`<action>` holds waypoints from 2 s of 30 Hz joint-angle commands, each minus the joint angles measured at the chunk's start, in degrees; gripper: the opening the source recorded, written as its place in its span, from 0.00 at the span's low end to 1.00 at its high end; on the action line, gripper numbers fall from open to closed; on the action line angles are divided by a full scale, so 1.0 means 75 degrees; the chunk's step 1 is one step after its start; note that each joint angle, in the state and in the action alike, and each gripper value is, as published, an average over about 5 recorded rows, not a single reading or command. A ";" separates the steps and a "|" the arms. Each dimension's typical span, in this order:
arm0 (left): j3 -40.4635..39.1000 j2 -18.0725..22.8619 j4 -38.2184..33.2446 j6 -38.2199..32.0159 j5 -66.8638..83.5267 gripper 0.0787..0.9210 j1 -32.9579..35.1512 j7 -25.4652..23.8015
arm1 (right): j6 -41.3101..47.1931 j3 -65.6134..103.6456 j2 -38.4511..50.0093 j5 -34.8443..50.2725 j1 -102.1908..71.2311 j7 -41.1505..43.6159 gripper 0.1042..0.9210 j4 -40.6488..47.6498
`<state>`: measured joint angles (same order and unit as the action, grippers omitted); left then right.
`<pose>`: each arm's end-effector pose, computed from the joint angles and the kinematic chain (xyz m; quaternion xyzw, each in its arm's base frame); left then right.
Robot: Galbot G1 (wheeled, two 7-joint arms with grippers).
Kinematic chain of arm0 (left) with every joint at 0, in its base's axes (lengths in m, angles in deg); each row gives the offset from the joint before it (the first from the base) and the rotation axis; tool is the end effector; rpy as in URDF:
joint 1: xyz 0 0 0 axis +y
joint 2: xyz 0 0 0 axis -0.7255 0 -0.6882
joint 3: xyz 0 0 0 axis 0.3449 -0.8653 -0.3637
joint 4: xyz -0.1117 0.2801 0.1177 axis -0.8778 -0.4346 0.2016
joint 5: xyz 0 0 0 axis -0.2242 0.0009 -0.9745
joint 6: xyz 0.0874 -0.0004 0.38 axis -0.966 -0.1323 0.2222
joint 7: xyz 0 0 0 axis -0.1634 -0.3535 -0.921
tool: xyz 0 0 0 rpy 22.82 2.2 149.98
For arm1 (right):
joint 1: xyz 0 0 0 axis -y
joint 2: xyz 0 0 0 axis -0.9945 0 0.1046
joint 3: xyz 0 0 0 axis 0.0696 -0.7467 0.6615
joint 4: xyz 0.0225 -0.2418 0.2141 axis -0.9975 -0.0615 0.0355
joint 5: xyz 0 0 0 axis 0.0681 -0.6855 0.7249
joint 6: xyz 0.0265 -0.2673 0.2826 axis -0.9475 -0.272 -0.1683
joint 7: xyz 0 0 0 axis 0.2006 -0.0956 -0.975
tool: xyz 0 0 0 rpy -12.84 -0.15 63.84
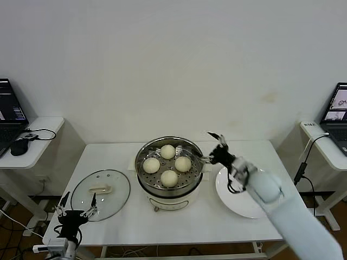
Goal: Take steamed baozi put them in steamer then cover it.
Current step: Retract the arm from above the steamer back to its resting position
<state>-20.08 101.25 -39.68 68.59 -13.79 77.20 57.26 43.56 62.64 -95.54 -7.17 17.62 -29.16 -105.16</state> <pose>0.2158 0.1116 -0.3107 0.0641 -0.9848 -0.1502 0.0585 0.4071 -0.0341 -0.2136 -0.2792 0.9294 -0.2384 0.0374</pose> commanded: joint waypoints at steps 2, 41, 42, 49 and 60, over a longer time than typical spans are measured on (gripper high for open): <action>0.0378 0.0092 0.1380 -0.1988 -0.6133 0.88 -0.0351 0.0931 | -0.1765 0.4739 -0.2754 -0.0629 -0.4866 -0.0388 0.88 -0.0923; -0.0690 -0.0946 0.4788 -0.1765 -0.9802 0.88 -0.3298 0.0684 | -0.2001 0.5956 -0.3709 -0.0470 -0.6385 -0.0841 0.88 -0.0844; -0.0705 -0.0948 0.4879 -0.1763 -0.9804 0.88 -0.3368 0.0690 | -0.2000 0.5968 -0.3708 -0.0469 -0.6388 -0.0842 0.88 -0.0841; -0.0874 -0.0907 0.5468 -0.1738 -0.9815 0.88 -0.3764 0.0690 | -0.2008 0.5968 -0.3766 -0.0597 -0.6413 -0.0838 0.88 -0.0781; -0.1029 -0.0872 0.5700 -0.1664 -0.9751 0.88 -0.4081 0.0670 | -0.2011 0.5917 -0.3795 -0.0725 -0.6423 -0.0825 0.88 -0.0657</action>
<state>-27.06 94.84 -0.02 55.98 -86.95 49.57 62.49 28.62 106.94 -123.79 -11.98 -30.28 -35.37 -110.67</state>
